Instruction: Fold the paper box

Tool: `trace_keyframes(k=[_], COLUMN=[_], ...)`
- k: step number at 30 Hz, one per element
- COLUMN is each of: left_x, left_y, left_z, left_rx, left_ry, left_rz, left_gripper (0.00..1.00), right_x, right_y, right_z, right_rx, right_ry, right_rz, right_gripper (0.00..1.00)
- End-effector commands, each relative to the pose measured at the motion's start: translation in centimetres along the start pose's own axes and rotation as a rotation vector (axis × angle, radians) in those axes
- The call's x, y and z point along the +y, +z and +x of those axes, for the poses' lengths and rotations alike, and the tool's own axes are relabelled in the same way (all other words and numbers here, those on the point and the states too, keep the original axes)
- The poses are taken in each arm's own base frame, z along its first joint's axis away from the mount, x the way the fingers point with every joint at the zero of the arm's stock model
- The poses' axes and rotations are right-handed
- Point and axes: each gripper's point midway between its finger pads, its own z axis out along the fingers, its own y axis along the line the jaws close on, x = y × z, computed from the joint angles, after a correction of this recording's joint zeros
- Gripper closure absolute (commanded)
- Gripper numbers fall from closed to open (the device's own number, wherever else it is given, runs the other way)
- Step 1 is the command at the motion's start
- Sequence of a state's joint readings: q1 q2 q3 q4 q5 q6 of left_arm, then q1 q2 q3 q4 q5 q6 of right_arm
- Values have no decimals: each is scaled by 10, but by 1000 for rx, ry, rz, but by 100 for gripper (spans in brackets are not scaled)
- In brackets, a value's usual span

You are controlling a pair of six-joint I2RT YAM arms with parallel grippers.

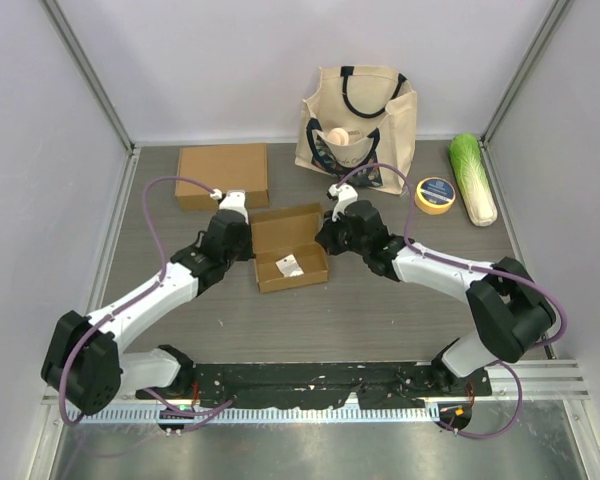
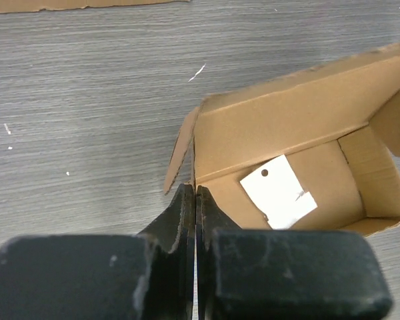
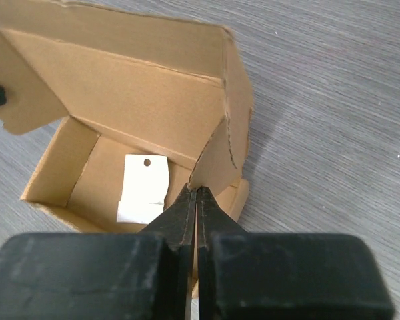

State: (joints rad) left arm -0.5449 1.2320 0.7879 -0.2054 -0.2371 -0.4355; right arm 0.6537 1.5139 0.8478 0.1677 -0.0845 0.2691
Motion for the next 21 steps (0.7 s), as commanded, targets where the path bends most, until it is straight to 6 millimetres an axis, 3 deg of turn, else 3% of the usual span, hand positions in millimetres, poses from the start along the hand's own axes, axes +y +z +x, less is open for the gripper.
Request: trace_keyframes(k=[1, 2, 12, 17, 21], left_x=[-3, -5, -12, -21, -27], left_y=[-12, -16, -22, -28, -30], left_z=[-26, -28, -19, -17, -2], left_rx=[-193, -222, -393, -424, -391], left_ry=[-12, -12, -55, -88, -117], left_rz=[-45, -49, -79, -61, -52], left_gripper=[100, 100, 100, 100, 100], right_x=[7, 1, 13, 10, 15], right_y=[-4, -5, -26, -38, -41], right_z=[-9, -7, 5, 17, 15], right_rx=[-73, -83, -231, -270, -288], right_ry=[-25, -32, -139, -163, -183], right_rz=[23, 61, 135, 170, 171], right_gripper=[99, 99, 99, 99, 99])
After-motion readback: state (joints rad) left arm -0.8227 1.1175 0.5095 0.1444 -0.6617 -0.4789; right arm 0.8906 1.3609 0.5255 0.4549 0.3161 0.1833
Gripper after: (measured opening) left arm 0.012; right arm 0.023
